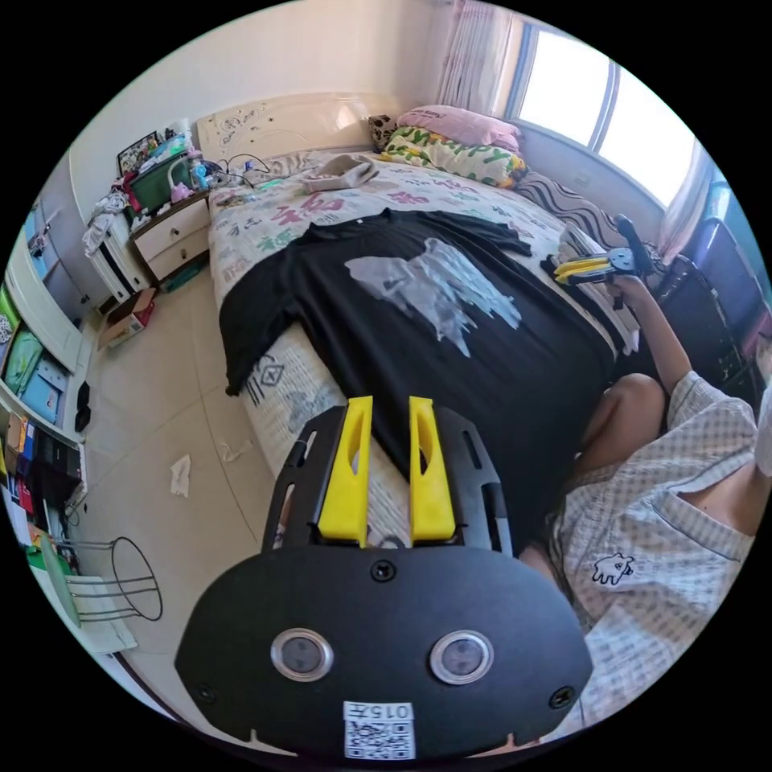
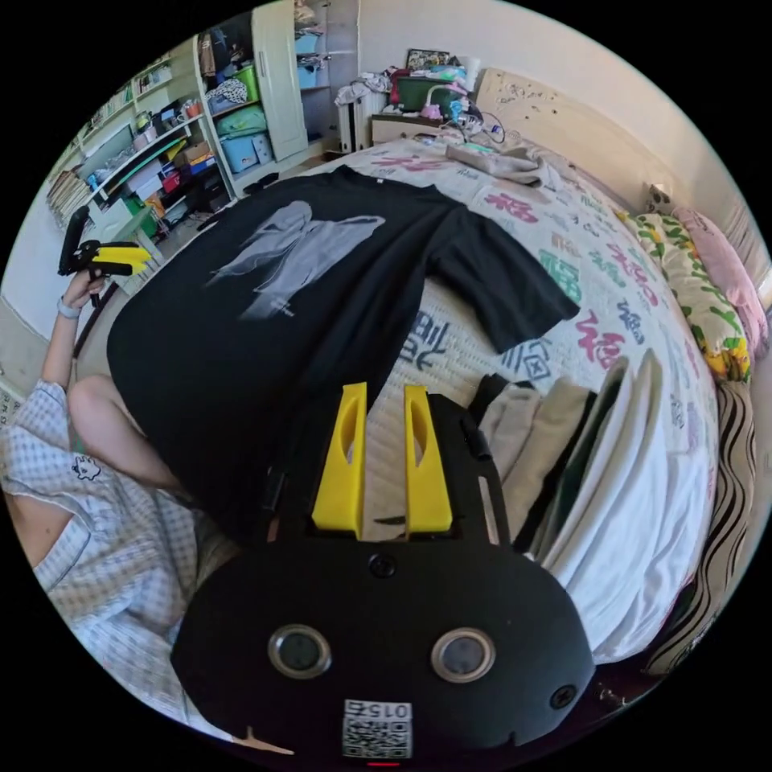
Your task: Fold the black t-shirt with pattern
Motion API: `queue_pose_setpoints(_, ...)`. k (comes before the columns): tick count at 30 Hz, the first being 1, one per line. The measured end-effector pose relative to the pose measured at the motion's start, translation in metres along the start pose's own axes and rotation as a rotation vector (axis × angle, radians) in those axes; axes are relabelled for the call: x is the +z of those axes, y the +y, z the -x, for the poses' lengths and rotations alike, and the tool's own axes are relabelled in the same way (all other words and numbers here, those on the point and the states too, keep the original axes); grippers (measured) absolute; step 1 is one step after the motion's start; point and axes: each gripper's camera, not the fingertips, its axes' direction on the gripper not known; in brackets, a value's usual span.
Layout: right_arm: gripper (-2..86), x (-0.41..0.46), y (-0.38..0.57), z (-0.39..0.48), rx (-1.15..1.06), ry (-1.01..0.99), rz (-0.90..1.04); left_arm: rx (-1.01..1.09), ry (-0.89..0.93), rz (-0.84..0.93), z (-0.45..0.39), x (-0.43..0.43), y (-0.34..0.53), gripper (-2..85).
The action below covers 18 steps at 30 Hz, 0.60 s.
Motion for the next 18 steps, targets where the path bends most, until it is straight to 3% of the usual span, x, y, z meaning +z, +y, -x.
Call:
queue_pose_setpoints(7,7.3,0.026,0.057,-0.008,0.036,-0.112,0.05,-0.06,0.019,0.054,-0.015,-0.013,0.08,8.6)
queue_pose_setpoints(9,1.7,0.026,0.067,-0.013,0.051,-0.099,0.032,-0.09,0.035,0.074,-0.008,-0.002,0.092,8.5)
queue_pose_setpoints(13,-0.5,0.026,0.1,-0.024,0.099,-0.061,-0.004,-0.181,0.111,-0.077,0.018,-0.007,0.13,4.4)
queue_pose_setpoints(18,-0.4,0.031,0.127,-0.029,0.116,-0.015,0.003,-0.182,0.096,-0.1,0.03,-0.016,0.158,0.9)
